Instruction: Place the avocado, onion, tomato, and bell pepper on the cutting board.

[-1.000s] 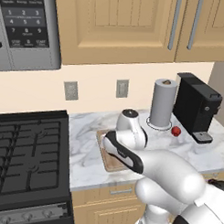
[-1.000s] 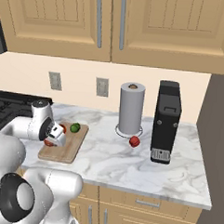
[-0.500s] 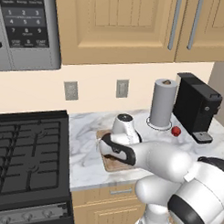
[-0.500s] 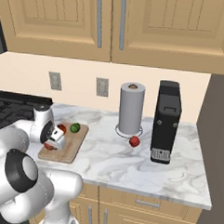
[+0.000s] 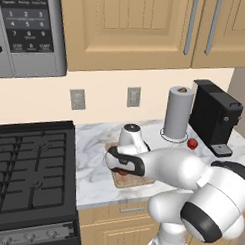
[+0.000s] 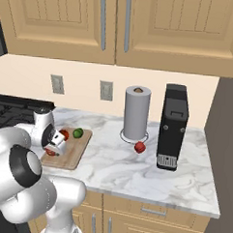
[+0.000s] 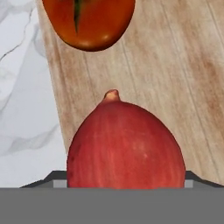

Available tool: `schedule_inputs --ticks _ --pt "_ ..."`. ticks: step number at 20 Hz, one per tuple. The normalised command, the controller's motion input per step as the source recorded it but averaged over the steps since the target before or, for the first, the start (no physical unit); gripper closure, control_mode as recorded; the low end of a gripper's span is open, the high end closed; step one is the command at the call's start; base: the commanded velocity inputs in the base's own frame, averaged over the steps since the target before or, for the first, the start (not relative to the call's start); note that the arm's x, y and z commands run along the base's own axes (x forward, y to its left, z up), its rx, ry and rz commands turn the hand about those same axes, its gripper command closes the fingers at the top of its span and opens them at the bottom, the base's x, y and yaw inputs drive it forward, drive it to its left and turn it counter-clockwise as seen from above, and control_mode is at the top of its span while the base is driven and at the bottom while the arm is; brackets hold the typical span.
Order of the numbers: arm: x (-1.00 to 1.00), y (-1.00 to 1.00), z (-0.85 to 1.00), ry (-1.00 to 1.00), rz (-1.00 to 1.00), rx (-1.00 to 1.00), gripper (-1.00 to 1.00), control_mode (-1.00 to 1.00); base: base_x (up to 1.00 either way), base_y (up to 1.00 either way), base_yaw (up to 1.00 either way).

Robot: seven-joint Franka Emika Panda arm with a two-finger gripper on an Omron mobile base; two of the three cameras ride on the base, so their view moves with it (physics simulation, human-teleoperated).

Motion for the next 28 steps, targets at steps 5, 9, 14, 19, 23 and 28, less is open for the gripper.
schedule_inputs --ticks 5,9,14,19,23,28 --pt "-0.08 -0.08 -0.04 0.00 0.00 0.03 -1.00 -1.00 0.00 0.00 0.00" --pt "-0.11 -0.15 0.00 -0.01 0.00 0.03 -1.00 -1.00 0.00 0.00 0.00" --pt "-0.09 -0.07 0.00 -0.05 0.00 0.01 -1.00 -1.00 0.00 0.00 0.00" --pt "-0.17 0.00 0.21 -0.12 0.00 0.00 -1.00 -1.00 0.00 0.00 0.00" --pt "-0.21 0.00 0.46 -0.13 0.00 0.00 -1.00 -1.00 0.00 0.00 0.00" --pt "-0.32 -0.02 0.56 -0.14 0.00 0.00 -1.00 -1.00 0.00 0.00 0.00"
